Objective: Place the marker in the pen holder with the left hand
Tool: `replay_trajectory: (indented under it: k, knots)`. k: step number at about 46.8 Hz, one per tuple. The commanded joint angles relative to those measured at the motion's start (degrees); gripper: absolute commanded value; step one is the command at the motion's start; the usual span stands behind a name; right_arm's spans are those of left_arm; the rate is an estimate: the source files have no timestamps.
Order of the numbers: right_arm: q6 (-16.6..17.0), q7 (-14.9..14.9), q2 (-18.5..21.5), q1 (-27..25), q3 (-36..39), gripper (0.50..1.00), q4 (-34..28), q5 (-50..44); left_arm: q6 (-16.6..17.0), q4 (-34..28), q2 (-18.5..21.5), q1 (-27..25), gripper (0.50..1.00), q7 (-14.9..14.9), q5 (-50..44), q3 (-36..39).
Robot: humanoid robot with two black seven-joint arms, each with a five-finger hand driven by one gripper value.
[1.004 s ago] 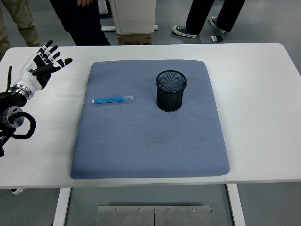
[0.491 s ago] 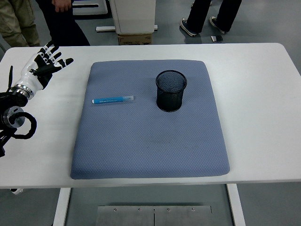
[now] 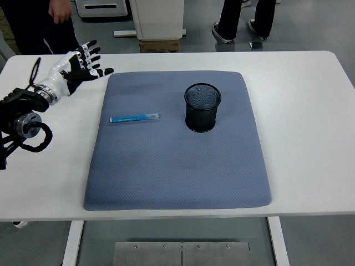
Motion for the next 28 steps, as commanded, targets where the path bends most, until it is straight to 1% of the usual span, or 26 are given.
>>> replay_trajectory:
  k: [1,6,14,19,24,28]
  knots:
    - [0.0,0.0,0.0,0.0,0.0,1.000,0.0,0.0,-0.2,-0.7,0.1,-2.0,1.000,0.0,0.0,3.0]
    - [0.0,0.0,0.0,0.0,0.0,1.000,0.0,0.0,-0.4,-1.5,0.1,-4.4,1.000,0.0,0.0,8.0]
    - [0.0,0.0,0.0,0.0,0.0,1.000,0.0,0.0,-0.4,-3.5,-0.3,-9.7,1.000,0.0,0.0,17.9]
    - [0.0,0.0,0.0,0.0,0.0,1.000,0.0,0.0,-0.6,-4.7,-0.5,-13.1,1.000,0.0,0.1,22.6]
    - [0.0,0.0,0.0,0.0,0.0,1.000,0.0,0.0,-0.7,-6.8,-0.9,-17.6,1.000,-0.1,0.2,28.4]
    - [0.0,0.0,0.0,0.0,0.0,1.000,0.0,0.0,-0.6,-8.5,-2.9,-21.9,1.000,-0.1,0.7,34.9]
